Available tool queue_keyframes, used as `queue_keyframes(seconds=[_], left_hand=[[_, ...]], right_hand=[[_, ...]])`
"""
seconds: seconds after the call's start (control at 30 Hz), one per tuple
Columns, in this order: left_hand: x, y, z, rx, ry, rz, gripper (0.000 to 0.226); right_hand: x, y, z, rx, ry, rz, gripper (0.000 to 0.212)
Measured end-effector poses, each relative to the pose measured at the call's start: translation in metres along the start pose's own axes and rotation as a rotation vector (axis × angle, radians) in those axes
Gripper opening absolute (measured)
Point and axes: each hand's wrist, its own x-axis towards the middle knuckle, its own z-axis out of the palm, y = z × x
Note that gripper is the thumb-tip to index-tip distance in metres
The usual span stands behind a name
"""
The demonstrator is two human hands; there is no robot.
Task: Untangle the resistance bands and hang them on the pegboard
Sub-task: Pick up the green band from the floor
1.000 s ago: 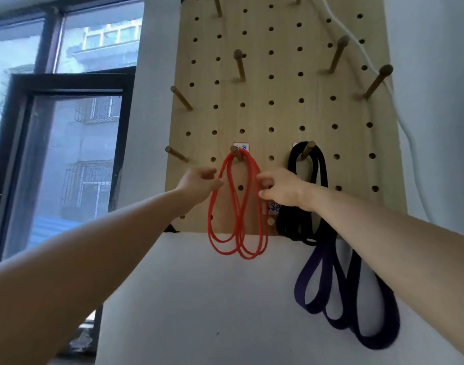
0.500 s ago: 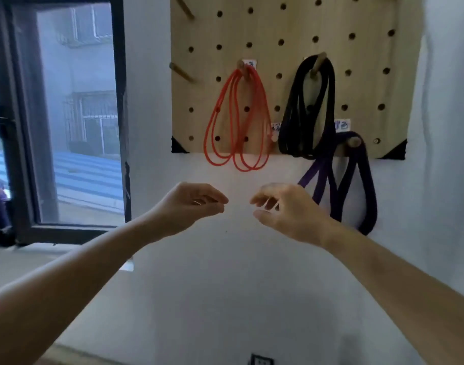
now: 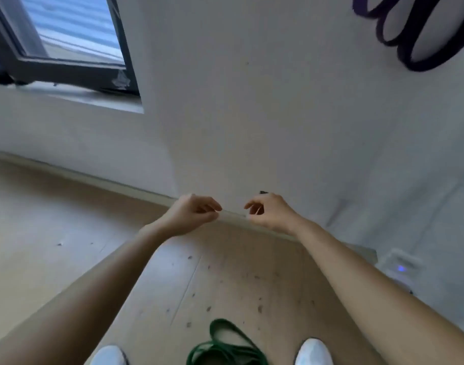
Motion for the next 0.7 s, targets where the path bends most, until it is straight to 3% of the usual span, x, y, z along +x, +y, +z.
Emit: queue_keyframes(seconds=[0.23, 0.33, 0.53, 0.7], left_hand=[[-0.063, -0.107, 0.137, -0.085, -0.235, -0.330, 0.027], [-0.096, -0.134, 0.191, -0.090, -0.338, -0.389, 0.027], [-0.142, -0.163, 0.263, 0.016, -0.360, -0.496, 0.050], [-0.167, -0.185, 0.287, 0.044, -0.358, -0.558, 0.039]], right_hand=[[-0.023, 0.081, 0.146, -0.043, -0.384, 0.189, 0.036], [-0.046, 0.111, 0.199, -0.021, -0.496, 0.254, 0.043], [-0.090, 0.167, 0.259, -0.029, -0.505, 0.460, 0.055], [-0.123, 0.194, 0.293, -0.007, -0.502, 0.599, 0.054]])
